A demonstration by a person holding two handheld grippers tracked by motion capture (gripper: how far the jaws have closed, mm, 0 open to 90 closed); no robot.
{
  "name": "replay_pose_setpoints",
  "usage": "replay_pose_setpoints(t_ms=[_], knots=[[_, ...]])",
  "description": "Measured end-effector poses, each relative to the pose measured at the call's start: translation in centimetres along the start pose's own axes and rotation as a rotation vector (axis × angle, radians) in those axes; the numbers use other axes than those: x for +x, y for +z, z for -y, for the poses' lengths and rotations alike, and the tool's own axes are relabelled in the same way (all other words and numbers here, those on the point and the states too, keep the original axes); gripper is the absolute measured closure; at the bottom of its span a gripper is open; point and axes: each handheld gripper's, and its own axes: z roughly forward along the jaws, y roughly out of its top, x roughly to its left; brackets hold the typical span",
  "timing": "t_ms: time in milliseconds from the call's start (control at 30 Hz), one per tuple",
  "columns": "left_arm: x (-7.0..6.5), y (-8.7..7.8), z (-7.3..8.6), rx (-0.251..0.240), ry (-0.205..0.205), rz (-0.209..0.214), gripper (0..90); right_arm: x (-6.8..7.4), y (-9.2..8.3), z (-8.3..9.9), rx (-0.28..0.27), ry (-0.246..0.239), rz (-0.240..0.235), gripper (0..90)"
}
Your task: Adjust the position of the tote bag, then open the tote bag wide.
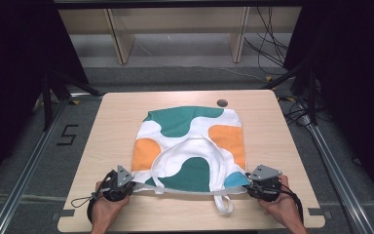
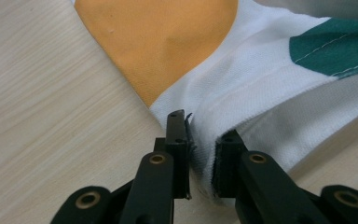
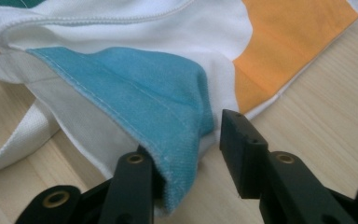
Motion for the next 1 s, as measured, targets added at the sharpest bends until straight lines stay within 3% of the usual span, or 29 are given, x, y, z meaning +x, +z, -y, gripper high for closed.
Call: replay_pose_setpoints(t_ms=[100,167,200,300,333,367,433,500,533,633,667,733,767,800,833,867,900,933,1000], knots=[[-0.2,0.1,-0.1,-0.002,-0.019,0.011,80.5,-0.1,0.2,0.1,0.008,0.016,-0.003,64.1],[0.0,0.1,-0.1,0.012,0.014,0.017,80.2,-0.1,0.4,0.1,0.021,0.010,-0.005,65.4],[-0.2,0.3,0.0,-0.004,-0.038,0.022,80.2,0.0,0.5,0.1,0.029,0.007,-0.004,66.2],[0.4,0.2,-0.1,-0.014,0.005,0.025,78.9,-0.1,0.8,0.0,0.032,-0.019,-0.004,69.0],[0.4,0.1,-0.1,-0.008,-0.005,0.034,78.5,-0.1,0.8,0.0,0.028,-0.022,-0.001,71.9],[0.2,0.3,0.0,-0.023,-0.056,0.045,77.5,-0.1,0.7,-0.1,0.024,-0.027,-0.007,74.2],[0.5,0.4,0.0,-0.032,-0.076,0.042,69.9,-0.1,0.7,-0.1,0.016,-0.032,-0.012,78.5],[1.1,0.6,0.0,-0.039,-0.035,0.058,68.2,0.0,0.6,-0.2,0.009,-0.037,-0.010,80.6],[0.9,0.6,0.0,-0.037,-0.053,0.052,67.8,0.0,0.4,-0.3,0.002,-0.038,-0.007,81.6],[0.9,0.6,-0.3,-0.039,-0.026,0.054,71.3,-0.2,0.1,-0.5,-0.028,-0.038,-0.004,82.3],[0.6,0.7,-0.2,-0.044,-0.063,0.056,73.7,-0.2,0.0,-0.6,-0.037,-0.036,-0.006,82.4],[0.2,0.7,-0.4,-0.046,-0.055,0.044,79.4,-0.4,-0.3,-0.8,-0.058,-0.035,-0.006,82.6],[0.4,0.6,-0.5,-0.042,-0.017,0.054,80.6,-0.4,-0.4,-0.8,-0.060,-0.026,-0.002,82.7],[0.3,0.4,-0.6,-0.048,-0.023,0.057,82.1,-0.4,-0.6,-0.9,-0.073,-0.019,0.002,82.7],[0.4,0.2,-0.7,-0.058,-0.009,0.058,83.2,-0.6,-0.8,-0.9,-0.083,-0.029,0.005,82.8],[0.3,-0.1,-0.8,-0.073,-0.022,0.050,83.9,-0.6,-1.0,-1.0,-0.094,-0.022,0.010,82.8],[0.5,-0.4,-0.9,-0.078,-0.003,0.049,84.2,-0.8,-1.1,-1.0,-0.109,-0.033,0.005,82.8],[0.6,-0.7,-1.0,-0.094,-0.013,0.050,84.4,-0.8,-1.4,-1.1,-0.120,0.003,0.010,82.8],[1.0,-1.1,-1.3,-0.141,-0.001,0.059,84.7,-1.0,-1.8,-1.4,-0.150,0.012,0.014,82.8]])
